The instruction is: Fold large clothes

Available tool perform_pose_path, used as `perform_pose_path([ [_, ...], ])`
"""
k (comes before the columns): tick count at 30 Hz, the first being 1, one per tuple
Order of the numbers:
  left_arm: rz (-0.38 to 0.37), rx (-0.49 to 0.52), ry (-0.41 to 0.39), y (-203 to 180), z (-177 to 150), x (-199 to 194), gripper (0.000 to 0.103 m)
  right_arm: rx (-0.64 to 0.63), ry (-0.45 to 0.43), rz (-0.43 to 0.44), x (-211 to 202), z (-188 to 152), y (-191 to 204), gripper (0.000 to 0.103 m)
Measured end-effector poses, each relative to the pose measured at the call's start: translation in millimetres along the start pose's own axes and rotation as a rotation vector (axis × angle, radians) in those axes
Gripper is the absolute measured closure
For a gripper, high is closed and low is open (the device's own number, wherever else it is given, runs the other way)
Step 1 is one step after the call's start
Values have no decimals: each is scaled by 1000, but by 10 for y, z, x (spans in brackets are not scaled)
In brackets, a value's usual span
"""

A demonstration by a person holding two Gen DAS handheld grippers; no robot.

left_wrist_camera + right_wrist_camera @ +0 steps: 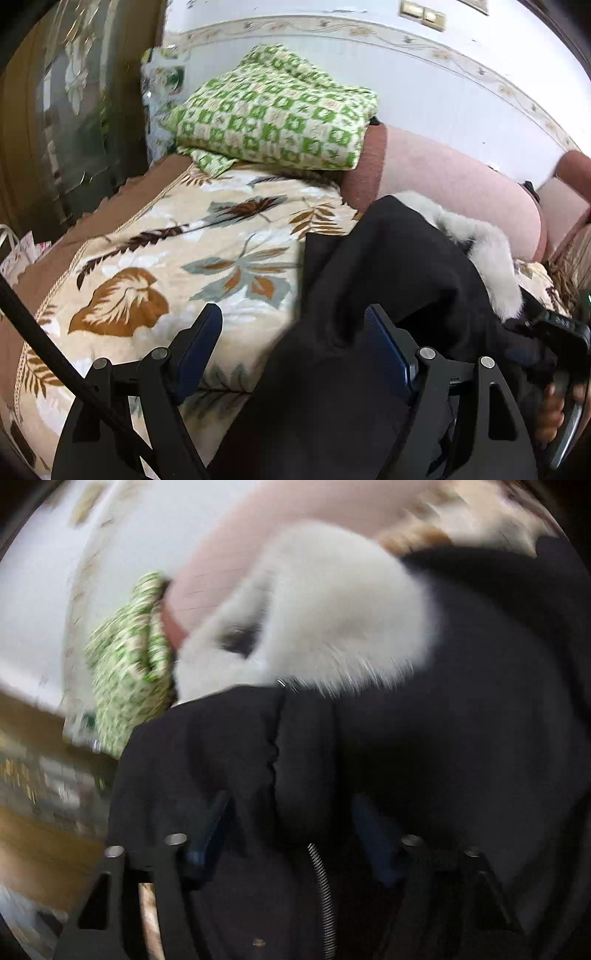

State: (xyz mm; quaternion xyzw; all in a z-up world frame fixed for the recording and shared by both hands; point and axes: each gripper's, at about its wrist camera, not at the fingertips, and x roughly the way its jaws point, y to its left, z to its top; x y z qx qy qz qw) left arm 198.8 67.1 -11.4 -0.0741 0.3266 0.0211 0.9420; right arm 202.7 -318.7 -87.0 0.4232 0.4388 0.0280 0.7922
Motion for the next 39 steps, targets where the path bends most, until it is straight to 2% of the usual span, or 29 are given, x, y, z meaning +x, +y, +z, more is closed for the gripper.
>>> perform_pose_path([
  [1,-18,-8,13,29,19,14,25,19,-27,22,-60,-111,14,34],
  [4,-55,-32,46,34,8,72,25,26,-22,84,-107,-412,48,34],
  [6,-70,-50,59,43,3,113,25,39,-16,80,-25,-530,48,31],
  [10,-55,-46,47,40,-27,97,25,44,-19,13,338,-328,65,27],
  [11,-43,-42,42,36,-36,100,25,67,-47,12,355,-265,70,41],
  [12,-37,-39,42,37,-44,112,25,75,-61,34,342,-219,93,61],
  [13,-34,-35,44,34,-48,122,25,70,-52,60,318,-164,110,93],
  [14,-33,-35,52,37,-53,136,25,57,-41,85,246,-121,138,93],
  [15,-35,-37,56,43,-54,143,25,34,-61,72,137,-110,167,93],
  [18,-44,-49,61,52,-63,152,25,-82,-160,-23,-330,-97,222,93],
  [22,-28,-33,71,7,-107,192,25,-86,-253,-151,-834,-69,-88,94],
  [25,-9,5,119,-89,-185,308,25,-48,-215,-227,-818,-52,-445,93],
  [27,-4,28,147,-143,-245,373,25,26,-194,-268,-775,-45,-704,93],
  [28,-2,39,152,-164,-275,390,25,68,-194,-245,-764,-50,-801,91],
  [29,3,49,153,-184,-300,396,25,119,-192,-182,-829,-42,-905,89],
  [30,10,58,150,-197,-319,393,25,126,-188,-154,-898,-40,-930,87],
  [32,11,63,145,-208,-329,383,25,67,-213,-149,-1123,-47,-957,73],
  [33,8,61,144,-209,-325,383,25,35,-253,-188,-1278,-56,-984,70],
  [35,-1,48,150,-210,-325,395,25,7,-357,-289,-1650,-34,-1129,53],
  [38,-19,45,174,-245,-360,434,25,88,-428,-370,-2057,58,-1589,50],
  [39,-20,48,179,-259,-371,443,25,152,-453,-389,-2209,109,-1836,50],
])
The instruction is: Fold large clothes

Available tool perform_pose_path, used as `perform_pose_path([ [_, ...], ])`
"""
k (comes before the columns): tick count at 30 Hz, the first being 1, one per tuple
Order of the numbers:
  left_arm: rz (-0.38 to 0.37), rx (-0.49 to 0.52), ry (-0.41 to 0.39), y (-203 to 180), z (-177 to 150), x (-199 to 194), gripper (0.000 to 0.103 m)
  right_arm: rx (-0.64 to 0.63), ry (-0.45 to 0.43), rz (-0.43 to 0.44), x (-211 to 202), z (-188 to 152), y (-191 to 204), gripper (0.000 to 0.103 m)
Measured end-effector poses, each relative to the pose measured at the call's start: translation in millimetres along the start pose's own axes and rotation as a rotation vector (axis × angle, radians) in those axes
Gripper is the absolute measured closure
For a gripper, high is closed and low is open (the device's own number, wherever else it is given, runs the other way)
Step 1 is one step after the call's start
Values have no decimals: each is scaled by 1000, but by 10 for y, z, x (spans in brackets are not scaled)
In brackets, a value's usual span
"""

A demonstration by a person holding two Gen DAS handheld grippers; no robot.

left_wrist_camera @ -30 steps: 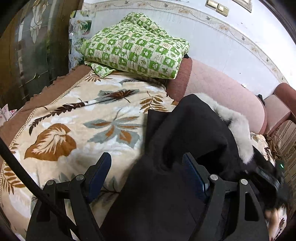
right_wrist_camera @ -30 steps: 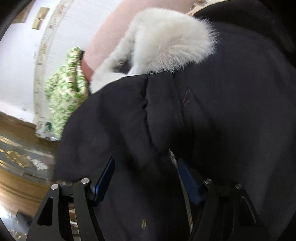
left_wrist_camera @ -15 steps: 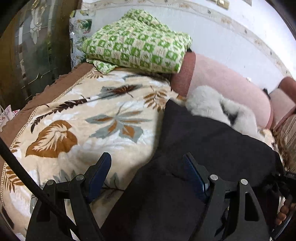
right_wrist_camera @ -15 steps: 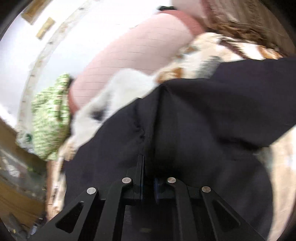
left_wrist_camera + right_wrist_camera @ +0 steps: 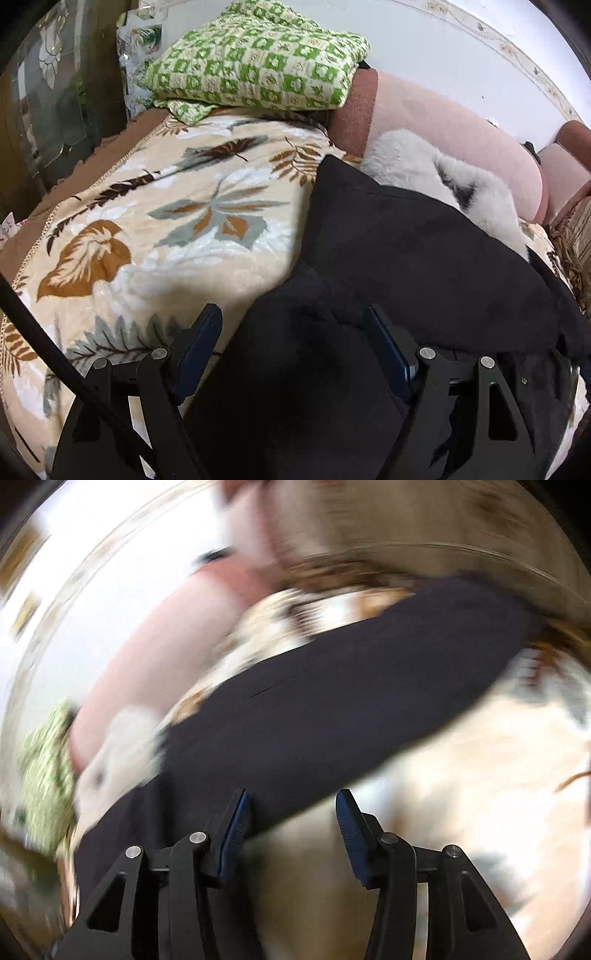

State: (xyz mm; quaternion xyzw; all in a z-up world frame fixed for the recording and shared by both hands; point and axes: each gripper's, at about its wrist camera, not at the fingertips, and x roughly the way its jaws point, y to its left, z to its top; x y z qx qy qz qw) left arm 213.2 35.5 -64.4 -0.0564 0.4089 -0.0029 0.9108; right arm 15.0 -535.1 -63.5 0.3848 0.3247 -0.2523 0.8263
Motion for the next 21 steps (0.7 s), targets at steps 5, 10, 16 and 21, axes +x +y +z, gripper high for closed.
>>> perform_pose_path([
  [5,25,29,11,-74,-33,88,25,267,-76,-48,48,443,-910,35],
  [10,40,45,56,-103,-54,229,25,290,-101,-92,205,796,-997,44],
  [16,5,9,45,-33,-14,152,25,1,-141,-172,-63,1019,-275,90],
  [21,-11,-19,10,28,31,22,25,-303,-197,-79,-440,800,891,91],
])
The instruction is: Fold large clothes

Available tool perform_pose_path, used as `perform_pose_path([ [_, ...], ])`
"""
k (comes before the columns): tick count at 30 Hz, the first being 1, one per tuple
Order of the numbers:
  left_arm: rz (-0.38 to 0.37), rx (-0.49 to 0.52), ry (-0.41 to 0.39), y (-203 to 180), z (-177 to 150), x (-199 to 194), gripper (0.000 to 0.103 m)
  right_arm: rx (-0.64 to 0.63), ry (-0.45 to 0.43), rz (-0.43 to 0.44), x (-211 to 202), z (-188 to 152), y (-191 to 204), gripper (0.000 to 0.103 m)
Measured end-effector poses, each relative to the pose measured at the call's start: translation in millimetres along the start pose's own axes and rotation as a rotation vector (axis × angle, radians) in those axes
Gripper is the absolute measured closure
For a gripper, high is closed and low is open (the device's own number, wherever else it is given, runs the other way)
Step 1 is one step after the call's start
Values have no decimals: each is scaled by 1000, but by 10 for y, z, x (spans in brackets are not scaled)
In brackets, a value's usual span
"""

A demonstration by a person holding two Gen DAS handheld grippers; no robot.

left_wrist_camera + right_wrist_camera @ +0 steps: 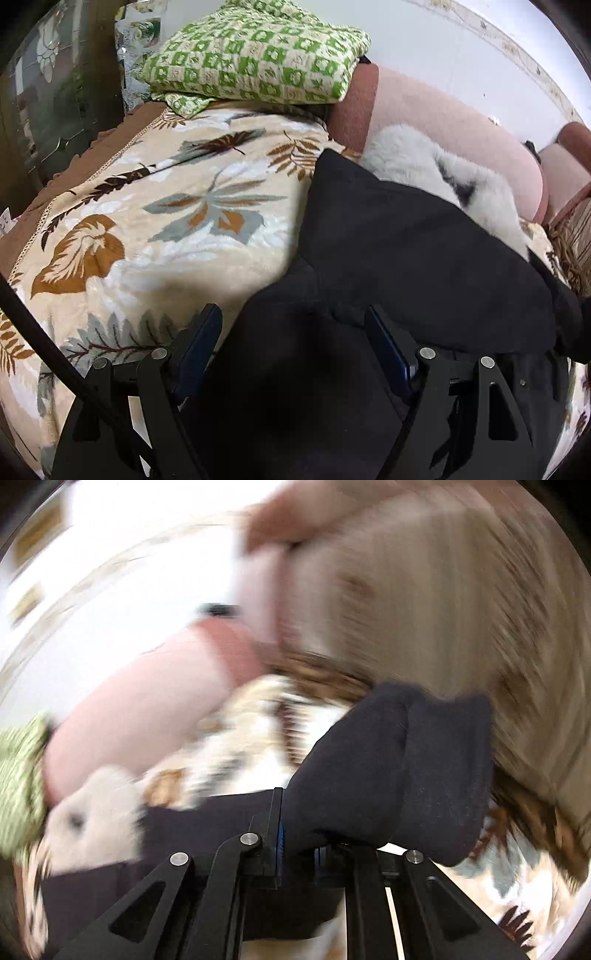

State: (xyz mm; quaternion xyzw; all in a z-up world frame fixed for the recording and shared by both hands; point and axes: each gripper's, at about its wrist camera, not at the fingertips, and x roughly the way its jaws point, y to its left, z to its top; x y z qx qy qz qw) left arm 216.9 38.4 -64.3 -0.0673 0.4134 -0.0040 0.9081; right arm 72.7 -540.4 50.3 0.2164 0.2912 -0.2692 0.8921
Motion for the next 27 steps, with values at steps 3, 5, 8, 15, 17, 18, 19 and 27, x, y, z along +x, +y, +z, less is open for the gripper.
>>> perform_pose_path([
  [3,-3,-17,-14,54,42,-61,25,-162,-18,97,-221,-124,865,91],
  [5,-5,-37,-22,117,81,-99,25,-256,-12,187,-330,-312,1466,91],
  [8,-9,-77,-40,255,160,-173,25,-368,31,322,-382,-676,2243,91],
  [15,54,-154,-91,577,324,-261,25,-650,274,479,71,-2060,3738,88],
  [17,36,-180,-76,658,356,-253,25,-763,303,389,236,-2439,3899,85],
  [18,29,-190,-72,688,362,-256,25,-788,290,371,257,-2522,3900,83],
  [19,23,-199,-69,716,372,-260,25,-807,277,370,247,-2568,3877,79],
  [27,-20,-222,-36,722,373,-177,25,-712,309,597,-290,-2276,3556,35],
])
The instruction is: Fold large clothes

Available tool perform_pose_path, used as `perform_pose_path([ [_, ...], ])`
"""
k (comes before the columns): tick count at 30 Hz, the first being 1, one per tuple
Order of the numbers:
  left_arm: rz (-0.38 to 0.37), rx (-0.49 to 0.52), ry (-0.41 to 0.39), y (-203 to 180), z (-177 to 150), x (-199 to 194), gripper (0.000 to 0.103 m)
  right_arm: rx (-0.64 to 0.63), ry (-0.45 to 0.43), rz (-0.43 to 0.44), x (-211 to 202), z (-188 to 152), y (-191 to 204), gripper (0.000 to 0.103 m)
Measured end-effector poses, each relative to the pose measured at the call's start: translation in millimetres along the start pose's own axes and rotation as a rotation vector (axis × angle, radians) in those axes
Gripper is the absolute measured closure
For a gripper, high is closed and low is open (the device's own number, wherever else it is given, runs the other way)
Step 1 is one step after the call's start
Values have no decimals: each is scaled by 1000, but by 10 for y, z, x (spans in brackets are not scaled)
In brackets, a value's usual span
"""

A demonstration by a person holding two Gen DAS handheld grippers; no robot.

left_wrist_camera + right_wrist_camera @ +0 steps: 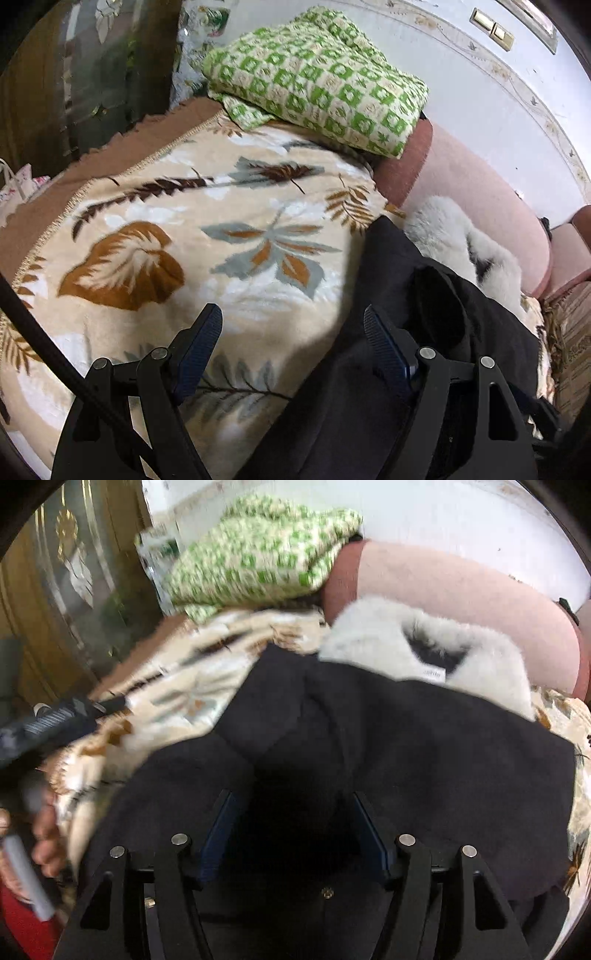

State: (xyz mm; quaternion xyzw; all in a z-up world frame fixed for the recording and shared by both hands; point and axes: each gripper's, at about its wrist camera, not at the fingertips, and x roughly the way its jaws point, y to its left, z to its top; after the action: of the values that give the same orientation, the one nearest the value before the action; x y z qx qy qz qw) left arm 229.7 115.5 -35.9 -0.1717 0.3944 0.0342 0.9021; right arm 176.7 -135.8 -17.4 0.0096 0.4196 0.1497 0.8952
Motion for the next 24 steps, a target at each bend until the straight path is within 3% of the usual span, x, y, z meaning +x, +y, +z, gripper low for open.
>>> perform_pose_path([
  [1,-5,-4,10,-1,-11,17,25,2,-24,-11,-63,22,1,38],
  [2,-3,-11,15,0,-20,31,25,0,-41,-25,-117,32,21,54],
  [4,6,-19,16,5,-29,41,25,-1,-37,-57,-58,117,36,75],
  [7,8,-16,12,17,-22,27,25,50,-32,-67,141,236,13,77],
  [10,23,-3,-4,29,3,-4,25,106,25,-55,598,364,28,77],
  [12,47,21,-17,18,20,-11,25,140,88,-35,892,377,53,74],
  [14,65,43,-21,3,28,3,25,120,119,-82,1109,367,80,71],
  [17,60,71,7,-12,10,47,25,105,133,-72,1005,397,68,69],
  [18,49,83,20,-18,-1,58,25,134,130,-37,857,393,15,67],
  [22,21,136,66,-43,-57,93,25,277,51,61,60,103,-388,40],
  [24,6,144,90,-11,-88,117,25,336,16,50,-404,-193,-690,32],
])
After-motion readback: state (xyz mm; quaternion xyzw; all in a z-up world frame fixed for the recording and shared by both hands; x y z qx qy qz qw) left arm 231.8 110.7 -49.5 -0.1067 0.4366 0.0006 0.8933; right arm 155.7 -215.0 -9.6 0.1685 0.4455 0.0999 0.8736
